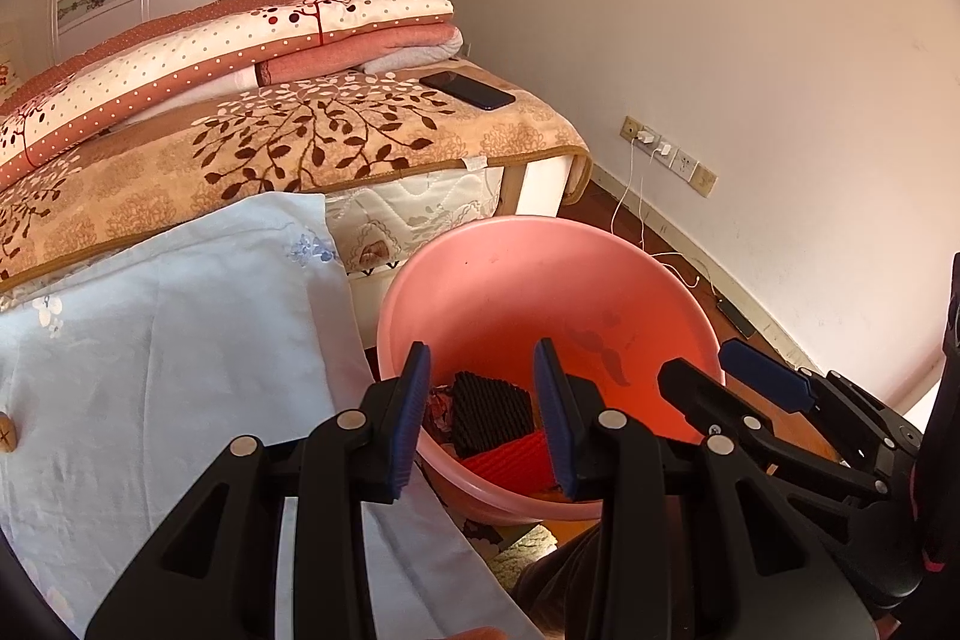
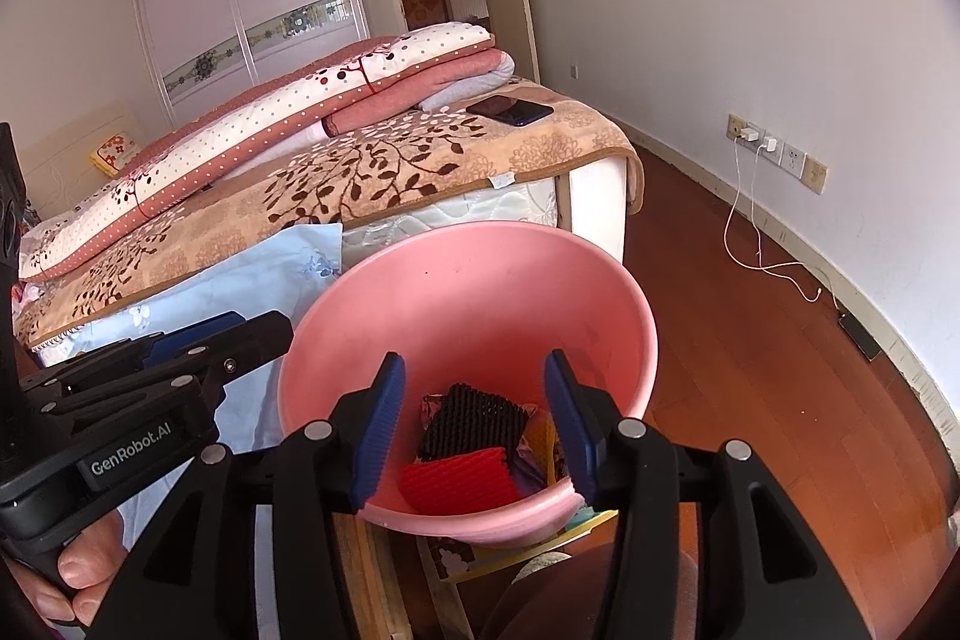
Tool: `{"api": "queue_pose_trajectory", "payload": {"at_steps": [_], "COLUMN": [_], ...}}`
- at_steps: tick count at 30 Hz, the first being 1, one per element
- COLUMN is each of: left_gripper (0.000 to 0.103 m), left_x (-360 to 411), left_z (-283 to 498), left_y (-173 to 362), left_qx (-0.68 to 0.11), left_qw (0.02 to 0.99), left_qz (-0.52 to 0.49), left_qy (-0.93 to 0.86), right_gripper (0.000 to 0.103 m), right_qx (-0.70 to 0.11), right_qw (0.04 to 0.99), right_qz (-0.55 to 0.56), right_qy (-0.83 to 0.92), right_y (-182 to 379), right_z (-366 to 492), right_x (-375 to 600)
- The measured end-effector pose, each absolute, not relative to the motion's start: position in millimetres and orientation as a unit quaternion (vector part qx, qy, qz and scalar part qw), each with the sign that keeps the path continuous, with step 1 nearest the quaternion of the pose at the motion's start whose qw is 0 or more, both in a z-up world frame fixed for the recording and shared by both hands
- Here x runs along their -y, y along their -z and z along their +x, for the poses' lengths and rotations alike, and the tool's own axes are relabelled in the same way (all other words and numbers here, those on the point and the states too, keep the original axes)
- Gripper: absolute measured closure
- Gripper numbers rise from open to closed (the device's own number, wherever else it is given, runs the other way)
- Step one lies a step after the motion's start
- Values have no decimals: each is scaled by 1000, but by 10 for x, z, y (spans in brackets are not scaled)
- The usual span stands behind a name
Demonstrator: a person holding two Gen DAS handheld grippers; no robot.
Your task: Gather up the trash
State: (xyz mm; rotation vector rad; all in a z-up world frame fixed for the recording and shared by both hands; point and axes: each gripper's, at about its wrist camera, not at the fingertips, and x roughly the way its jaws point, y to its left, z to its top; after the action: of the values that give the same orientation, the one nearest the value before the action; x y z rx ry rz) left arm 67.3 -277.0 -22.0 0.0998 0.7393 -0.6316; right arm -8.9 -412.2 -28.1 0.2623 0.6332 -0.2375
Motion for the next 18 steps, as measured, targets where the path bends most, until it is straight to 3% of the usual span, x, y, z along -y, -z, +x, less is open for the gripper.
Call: {"api": "queue_pose_trajectory", "payload": {"at_steps": [12, 18], "left_gripper": [67, 67], "left_x": [2672, 2644], "left_z": [610, 575], "left_y": [81, 49], "left_qx": [-330, -318], "left_qw": [895, 900], "left_qz": [39, 43], "left_qy": [297, 293], "right_gripper": [39, 37], "right_qx": [-277, -269], "right_qw": [947, 949], "right_qz": [90, 86], "right_qy": [135, 143], "right_y": [147, 123], "right_z": [-157, -176], "right_x": [3988, 3979]}}
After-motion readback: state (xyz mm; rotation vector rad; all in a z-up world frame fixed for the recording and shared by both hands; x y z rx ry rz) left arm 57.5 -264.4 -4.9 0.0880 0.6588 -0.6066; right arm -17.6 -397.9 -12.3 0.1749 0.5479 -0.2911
